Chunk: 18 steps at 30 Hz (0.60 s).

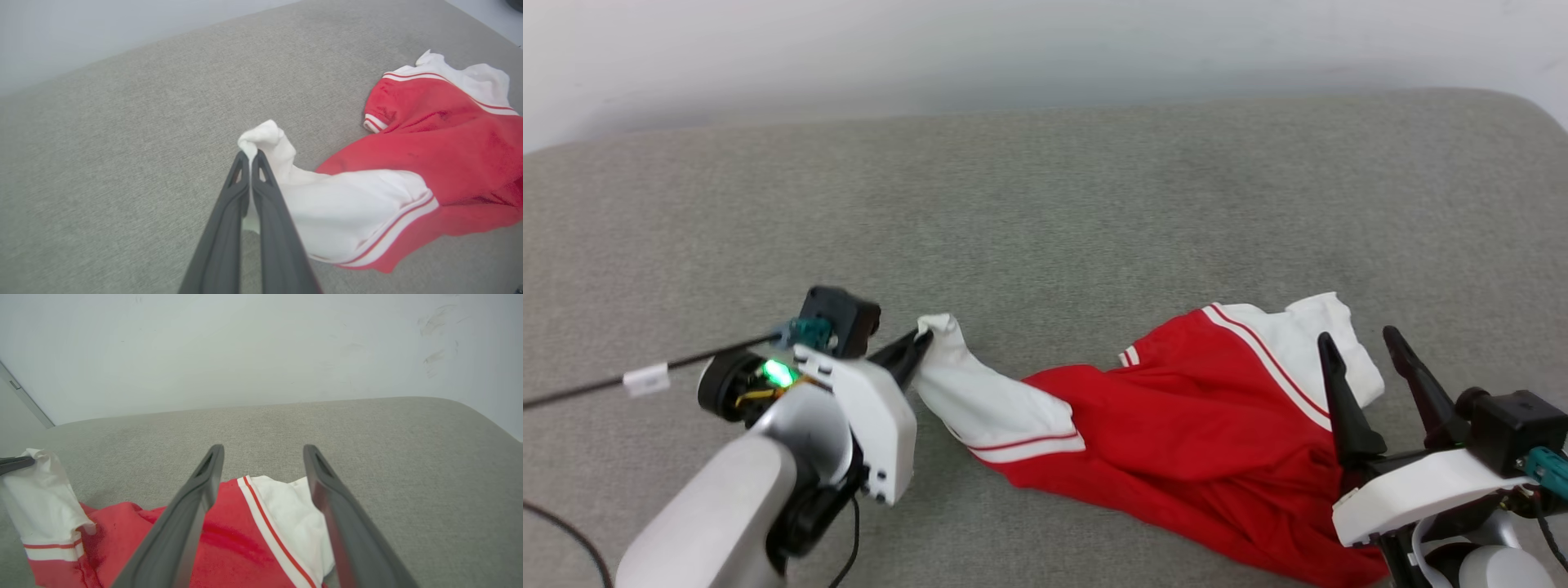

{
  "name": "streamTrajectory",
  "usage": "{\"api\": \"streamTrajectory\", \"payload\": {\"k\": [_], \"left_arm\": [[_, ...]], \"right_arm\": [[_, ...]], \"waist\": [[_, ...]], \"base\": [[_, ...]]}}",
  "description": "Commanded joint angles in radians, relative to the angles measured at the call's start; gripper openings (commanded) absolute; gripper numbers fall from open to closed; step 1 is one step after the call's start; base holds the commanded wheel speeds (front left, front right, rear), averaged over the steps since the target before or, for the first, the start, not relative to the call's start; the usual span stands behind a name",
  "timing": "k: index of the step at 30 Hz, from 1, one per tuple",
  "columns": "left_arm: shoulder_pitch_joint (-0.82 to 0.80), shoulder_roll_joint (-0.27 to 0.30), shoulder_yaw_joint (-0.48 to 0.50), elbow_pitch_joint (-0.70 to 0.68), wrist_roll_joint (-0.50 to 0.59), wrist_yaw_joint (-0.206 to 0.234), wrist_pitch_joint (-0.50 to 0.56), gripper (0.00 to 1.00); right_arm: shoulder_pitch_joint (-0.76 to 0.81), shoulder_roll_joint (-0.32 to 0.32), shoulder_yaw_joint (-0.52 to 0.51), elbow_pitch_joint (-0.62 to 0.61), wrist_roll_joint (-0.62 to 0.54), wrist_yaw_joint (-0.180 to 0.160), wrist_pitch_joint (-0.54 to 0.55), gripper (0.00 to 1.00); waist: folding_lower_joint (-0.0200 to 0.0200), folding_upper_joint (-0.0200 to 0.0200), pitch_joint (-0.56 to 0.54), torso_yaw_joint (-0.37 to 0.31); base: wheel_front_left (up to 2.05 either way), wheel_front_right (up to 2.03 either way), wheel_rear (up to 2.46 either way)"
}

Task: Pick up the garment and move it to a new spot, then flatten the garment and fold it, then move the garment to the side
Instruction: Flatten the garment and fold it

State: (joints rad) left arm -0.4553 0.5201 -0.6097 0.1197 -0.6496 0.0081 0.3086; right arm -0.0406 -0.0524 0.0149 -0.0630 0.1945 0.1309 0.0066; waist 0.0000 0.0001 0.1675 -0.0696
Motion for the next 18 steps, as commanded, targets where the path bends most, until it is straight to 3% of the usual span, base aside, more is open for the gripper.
{"api": "streamTrajectory", "payload": {"k": [1, 9, 14, 18], "left_arm": [[0.028, 0.009, 0.003, -0.018, 0.005, 0.009, -0.010, 0.00], [0.251, 0.078, -0.016, -0.151, -0.014, 0.072, -0.018, 0.00], [0.349, 0.071, -0.004, -0.090, -0.053, 0.113, -0.043, 0.00], [0.372, 0.048, 0.006, -0.009, -0.077, 0.114, -0.072, 0.00]], "right_arm": [[0.003, 0.004, -0.004, -0.007, -0.001, 0.000, 0.001, 1.00], [0.022, 0.004, -0.016, -0.035, -0.005, 0.000, 0.017, 1.00], [0.022, 0.004, -0.011, -0.042, -0.004, 0.000, 0.025, 1.00], [0.023, 0.004, -0.008, -0.046, -0.005, 0.000, 0.034, 1.00]], "waist": [[0.0000, -0.0001, -0.001, 0.013], [0.0000, -0.0001, -0.005, 0.063], [0.0000, -0.0001, -0.010, 0.072], [0.0000, -0.0001, -0.017, 0.073]], "base": [[0.00, 0.00, 0.00], [0.00, 0.00, 0.00], [0.00, 0.00, 0.00], [0.00, 0.00, 0.00]]}}
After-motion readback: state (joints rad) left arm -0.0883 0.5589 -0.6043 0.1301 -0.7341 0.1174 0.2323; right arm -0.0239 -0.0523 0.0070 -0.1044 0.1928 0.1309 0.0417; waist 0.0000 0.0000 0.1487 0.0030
